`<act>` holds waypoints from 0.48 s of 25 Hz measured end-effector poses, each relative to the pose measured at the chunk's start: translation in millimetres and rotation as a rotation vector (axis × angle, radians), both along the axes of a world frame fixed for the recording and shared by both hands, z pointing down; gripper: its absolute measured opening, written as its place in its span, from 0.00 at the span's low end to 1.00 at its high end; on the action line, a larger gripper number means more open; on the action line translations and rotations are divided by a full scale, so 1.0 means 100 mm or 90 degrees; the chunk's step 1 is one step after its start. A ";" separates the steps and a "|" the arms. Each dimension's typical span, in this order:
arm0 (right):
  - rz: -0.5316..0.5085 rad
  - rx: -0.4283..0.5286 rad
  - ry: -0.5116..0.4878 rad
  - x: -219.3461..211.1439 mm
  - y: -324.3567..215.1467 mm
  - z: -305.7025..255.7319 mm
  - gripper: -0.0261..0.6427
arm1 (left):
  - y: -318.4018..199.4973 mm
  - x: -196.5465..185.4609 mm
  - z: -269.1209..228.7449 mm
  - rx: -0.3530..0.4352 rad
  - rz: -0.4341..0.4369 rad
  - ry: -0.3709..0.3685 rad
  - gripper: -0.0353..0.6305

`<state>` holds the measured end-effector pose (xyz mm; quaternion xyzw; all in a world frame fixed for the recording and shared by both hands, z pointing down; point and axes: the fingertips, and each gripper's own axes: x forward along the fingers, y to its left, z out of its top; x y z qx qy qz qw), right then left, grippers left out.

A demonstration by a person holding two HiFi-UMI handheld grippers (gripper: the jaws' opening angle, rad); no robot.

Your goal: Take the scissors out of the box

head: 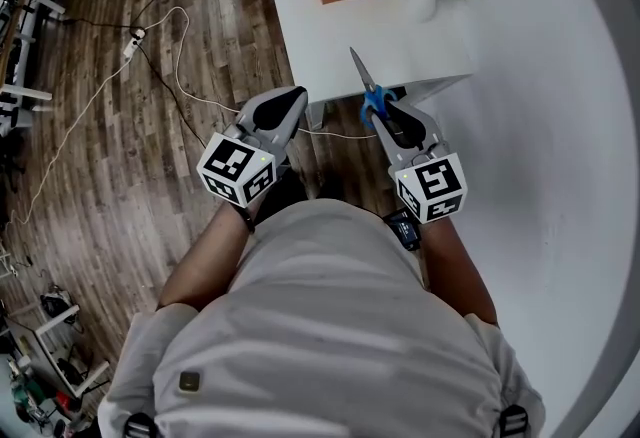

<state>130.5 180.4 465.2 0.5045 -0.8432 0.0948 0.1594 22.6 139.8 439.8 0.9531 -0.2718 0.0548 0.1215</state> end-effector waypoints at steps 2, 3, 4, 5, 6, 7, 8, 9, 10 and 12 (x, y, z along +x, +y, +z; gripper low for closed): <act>0.001 -0.002 0.001 0.01 0.05 0.02 0.19 | 0.05 0.02 0.01 0.001 0.003 0.000 0.06; 0.002 -0.002 0.002 0.01 0.07 0.03 0.19 | 0.08 0.03 0.01 0.001 0.005 0.001 0.06; 0.004 -0.003 0.003 0.02 0.08 0.03 0.19 | 0.10 0.04 0.01 0.000 0.008 0.001 0.06; 0.005 -0.003 0.004 0.02 0.09 0.03 0.19 | 0.11 0.05 0.01 0.000 0.010 0.001 0.06; 0.007 -0.002 0.004 0.02 0.10 0.03 0.19 | 0.12 0.05 0.02 -0.001 0.012 0.001 0.06; 0.009 -0.002 0.005 0.02 0.10 0.04 0.19 | 0.13 0.05 0.02 -0.001 0.014 0.001 0.06; 0.011 -0.002 0.005 0.02 0.10 0.05 0.19 | 0.13 0.05 0.02 -0.001 0.015 0.000 0.06; 0.012 -0.003 0.004 0.03 0.10 0.05 0.19 | 0.14 0.06 0.03 0.000 0.017 0.000 0.06; 0.014 -0.003 0.004 0.03 0.10 0.06 0.19 | 0.15 0.06 0.03 0.000 0.019 -0.001 0.06; 0.015 -0.004 0.002 0.03 0.10 0.06 0.19 | 0.16 0.06 0.02 0.001 0.020 -0.002 0.06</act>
